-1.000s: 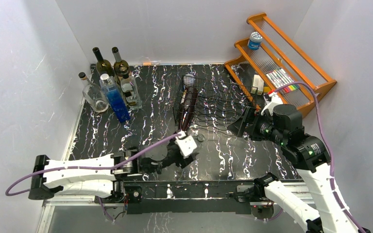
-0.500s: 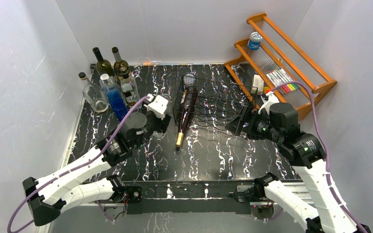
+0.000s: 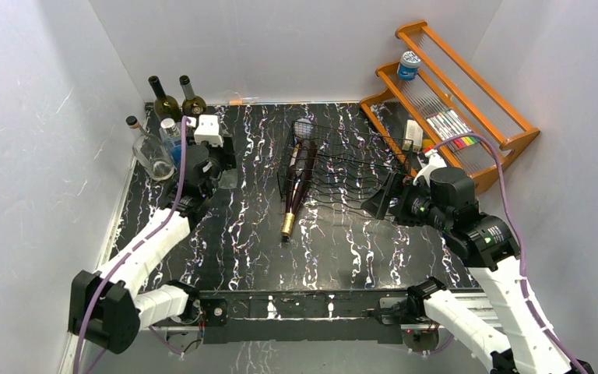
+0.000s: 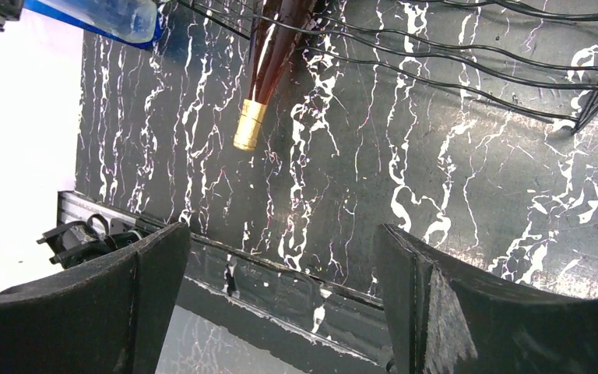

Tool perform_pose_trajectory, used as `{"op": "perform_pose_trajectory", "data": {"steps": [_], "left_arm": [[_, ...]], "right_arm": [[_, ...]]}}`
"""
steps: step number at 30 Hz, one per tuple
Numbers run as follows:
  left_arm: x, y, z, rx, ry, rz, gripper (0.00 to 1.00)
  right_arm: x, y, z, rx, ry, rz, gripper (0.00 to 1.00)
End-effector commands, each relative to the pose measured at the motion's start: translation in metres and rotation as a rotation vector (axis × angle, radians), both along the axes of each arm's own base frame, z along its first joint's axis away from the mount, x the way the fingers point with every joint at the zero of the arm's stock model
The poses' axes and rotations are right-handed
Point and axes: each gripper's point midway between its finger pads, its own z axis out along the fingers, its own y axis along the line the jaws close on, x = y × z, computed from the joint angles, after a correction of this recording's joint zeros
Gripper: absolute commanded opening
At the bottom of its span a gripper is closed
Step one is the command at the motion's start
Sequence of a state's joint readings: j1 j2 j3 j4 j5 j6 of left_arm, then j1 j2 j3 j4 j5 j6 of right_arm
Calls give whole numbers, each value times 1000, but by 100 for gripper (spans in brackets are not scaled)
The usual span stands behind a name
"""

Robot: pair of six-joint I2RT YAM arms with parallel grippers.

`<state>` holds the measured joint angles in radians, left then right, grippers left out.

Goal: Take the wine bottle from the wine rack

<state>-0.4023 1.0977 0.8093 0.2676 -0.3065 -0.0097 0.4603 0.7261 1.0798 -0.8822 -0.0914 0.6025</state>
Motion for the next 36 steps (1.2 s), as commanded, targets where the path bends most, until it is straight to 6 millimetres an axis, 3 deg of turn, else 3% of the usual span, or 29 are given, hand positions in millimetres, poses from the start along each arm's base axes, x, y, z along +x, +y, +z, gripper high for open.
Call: {"op": "perform_pose_trajectory", "data": {"steps": [1, 8, 11, 20, 22, 29, 34, 36], "left_arm": [[22, 12, 38, -126, -196, 34, 0], [25, 31, 4, -64, -228, 46, 0], [30, 38, -20, -43, -213, 64, 0], [25, 42, -53, -11, -206, 73, 0], [24, 48, -58, -20, -201, 106, 9], [15, 57, -56, -39, -220, 150, 61], [5, 47, -42, -70, -244, 86, 73], [-1, 45, -36, -90, -234, 77, 96]], "right_arm": [[11, 2, 8, 1, -55, -5, 98], [16, 5, 12, -5, -77, 16, 98], [15, 6, 18, 2, -92, 24, 98], [9, 3, 22, 26, -109, 14, 98], [8, 3, 21, 29, -110, 14, 98], [13, -7, 7, -31, -123, -12, 98], [28, -12, 5, -99, -174, -24, 98], [37, -14, 8, -127, -195, -35, 98]]}}
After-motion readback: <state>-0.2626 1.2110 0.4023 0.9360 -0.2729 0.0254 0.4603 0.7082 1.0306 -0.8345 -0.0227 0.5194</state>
